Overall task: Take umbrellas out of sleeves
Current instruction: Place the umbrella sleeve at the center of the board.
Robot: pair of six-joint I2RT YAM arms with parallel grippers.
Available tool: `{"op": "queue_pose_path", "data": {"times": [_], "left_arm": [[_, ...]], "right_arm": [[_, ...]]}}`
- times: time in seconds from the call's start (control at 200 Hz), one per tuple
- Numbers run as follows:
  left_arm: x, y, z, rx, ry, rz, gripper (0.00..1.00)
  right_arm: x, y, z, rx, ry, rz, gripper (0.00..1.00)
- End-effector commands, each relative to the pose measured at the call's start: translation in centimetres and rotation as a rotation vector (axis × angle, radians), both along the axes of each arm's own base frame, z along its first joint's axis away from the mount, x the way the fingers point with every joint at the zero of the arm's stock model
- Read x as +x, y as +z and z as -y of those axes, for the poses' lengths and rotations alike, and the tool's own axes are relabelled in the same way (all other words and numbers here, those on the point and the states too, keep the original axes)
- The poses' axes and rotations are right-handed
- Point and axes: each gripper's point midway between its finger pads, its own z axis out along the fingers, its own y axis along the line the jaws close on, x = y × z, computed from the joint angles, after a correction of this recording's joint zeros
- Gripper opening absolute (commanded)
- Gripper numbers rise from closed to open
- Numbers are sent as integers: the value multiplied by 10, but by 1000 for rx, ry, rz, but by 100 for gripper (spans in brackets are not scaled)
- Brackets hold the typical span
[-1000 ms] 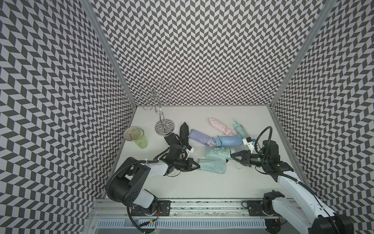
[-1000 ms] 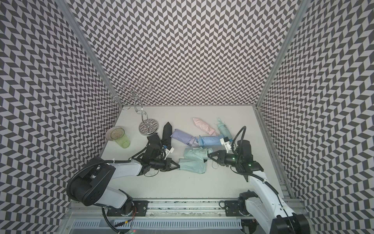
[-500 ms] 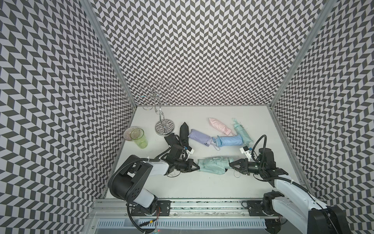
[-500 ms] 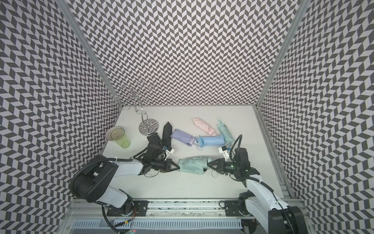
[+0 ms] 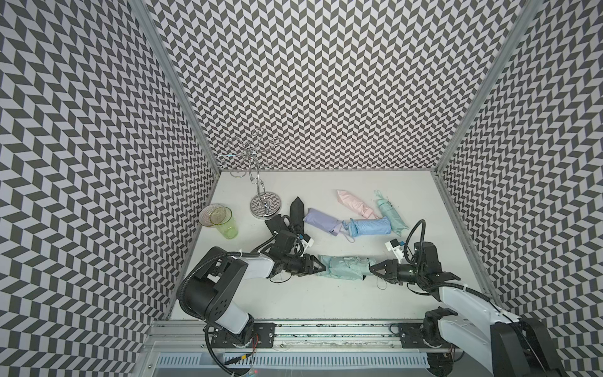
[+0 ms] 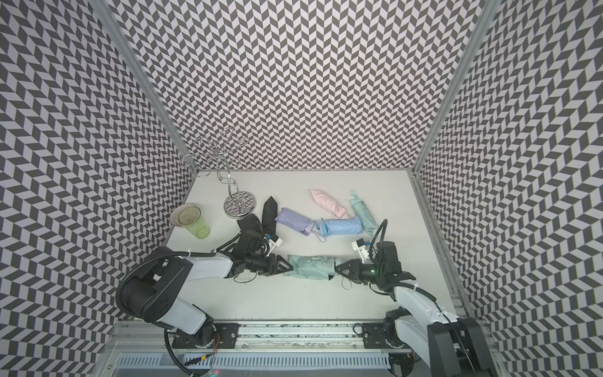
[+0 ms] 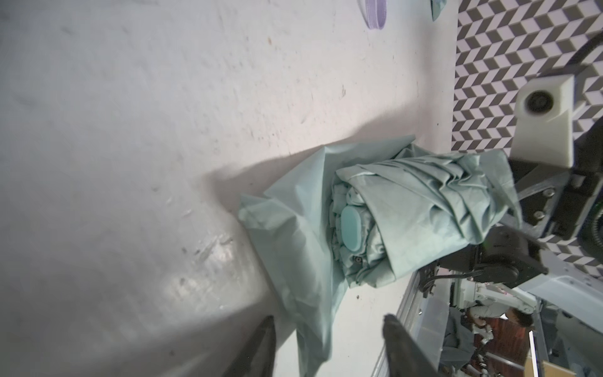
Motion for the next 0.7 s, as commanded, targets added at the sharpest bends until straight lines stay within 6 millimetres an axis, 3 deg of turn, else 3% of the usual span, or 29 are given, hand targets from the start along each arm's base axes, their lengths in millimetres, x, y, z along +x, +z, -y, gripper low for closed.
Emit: {"op": "queue_pose_path", "data": {"times": [0.0, 0.19, 0.376, 0.456, 0.691], "left_arm": [[6, 17, -9, 18, 23, 28, 70], [16, 42, -23, 35, 92, 83, 73], [22, 62, -21, 29, 81, 130, 74], [24, 66, -21, 37, 78, 148, 74], [30, 74, -20, 41, 72, 178, 75]], "right_arm": [[9, -10, 5, -62, -28, 46, 0], [18, -18, 12, -115, -65, 37, 4], [29, -24, 21, -173, -94, 28, 22], [34, -24, 24, -197, -99, 30, 26], [39, -30, 34, -261, -143, -5, 61]]}}
